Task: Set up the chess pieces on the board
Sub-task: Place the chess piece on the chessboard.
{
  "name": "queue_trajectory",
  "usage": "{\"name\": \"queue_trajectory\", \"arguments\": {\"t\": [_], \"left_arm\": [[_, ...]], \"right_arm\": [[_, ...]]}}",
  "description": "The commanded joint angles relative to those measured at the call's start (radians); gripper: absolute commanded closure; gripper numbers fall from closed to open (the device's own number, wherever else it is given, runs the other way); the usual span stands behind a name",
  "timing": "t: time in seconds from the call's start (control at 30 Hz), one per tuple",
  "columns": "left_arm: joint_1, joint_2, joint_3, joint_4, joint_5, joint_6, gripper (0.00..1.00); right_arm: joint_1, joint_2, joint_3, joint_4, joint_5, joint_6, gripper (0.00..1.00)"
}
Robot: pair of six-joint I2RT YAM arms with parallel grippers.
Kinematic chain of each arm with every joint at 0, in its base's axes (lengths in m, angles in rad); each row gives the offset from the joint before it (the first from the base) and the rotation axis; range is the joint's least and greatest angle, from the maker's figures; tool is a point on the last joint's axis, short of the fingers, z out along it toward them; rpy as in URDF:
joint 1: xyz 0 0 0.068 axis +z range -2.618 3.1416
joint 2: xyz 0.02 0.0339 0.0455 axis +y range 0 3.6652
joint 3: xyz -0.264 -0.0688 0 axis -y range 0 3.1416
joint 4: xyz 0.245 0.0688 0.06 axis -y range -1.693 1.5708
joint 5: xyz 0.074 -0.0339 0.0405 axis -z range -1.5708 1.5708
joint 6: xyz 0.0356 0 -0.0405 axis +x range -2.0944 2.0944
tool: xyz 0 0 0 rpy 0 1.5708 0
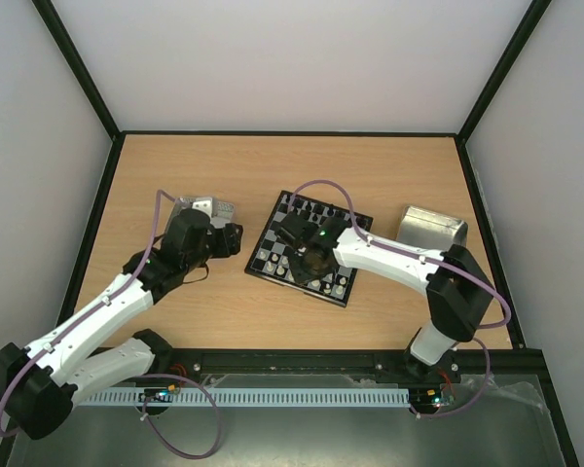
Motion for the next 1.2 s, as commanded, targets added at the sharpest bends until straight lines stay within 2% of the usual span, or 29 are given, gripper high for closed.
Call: {"name": "queue_trajectory", "arguments": {"t": [0.0,0.53,0.67,0.83,1.03,1.17], "left_arm": [[0.006,-0.011,-0.028,0.021,-0.018,0.033,0.24],[0.006,0.020,-0.029,0.012,-0.014,0.027,0.23],[0.006,0.026,-0.029,0.006,-0.005,0.007,0.23],[0.005,0.029,-0.037,0.008,0.003,0.002,0.22],[0.007,0.024,-0.028,-0.015,-0.037,-0.030,0.22],[0.023,0.028,-0.018,-0.036,-0.044,-0.058,0.22]], "right_arm": [[0.006,0.038,0.029,-0.007,-0.010,-0.005,0.98],[0.006,0.112,0.010,0.041,-0.011,-0.012,0.96],[0.006,0.113,0.010,0.040,-0.015,-0.009,0.90],[0.006,0.102,0.017,0.034,-0.001,-0.002,0.77],[0.006,0.071,0.031,0.023,0.043,0.016,0.74],[0.005,0.002,0.042,0.032,0.109,0.044,0.67]]}}
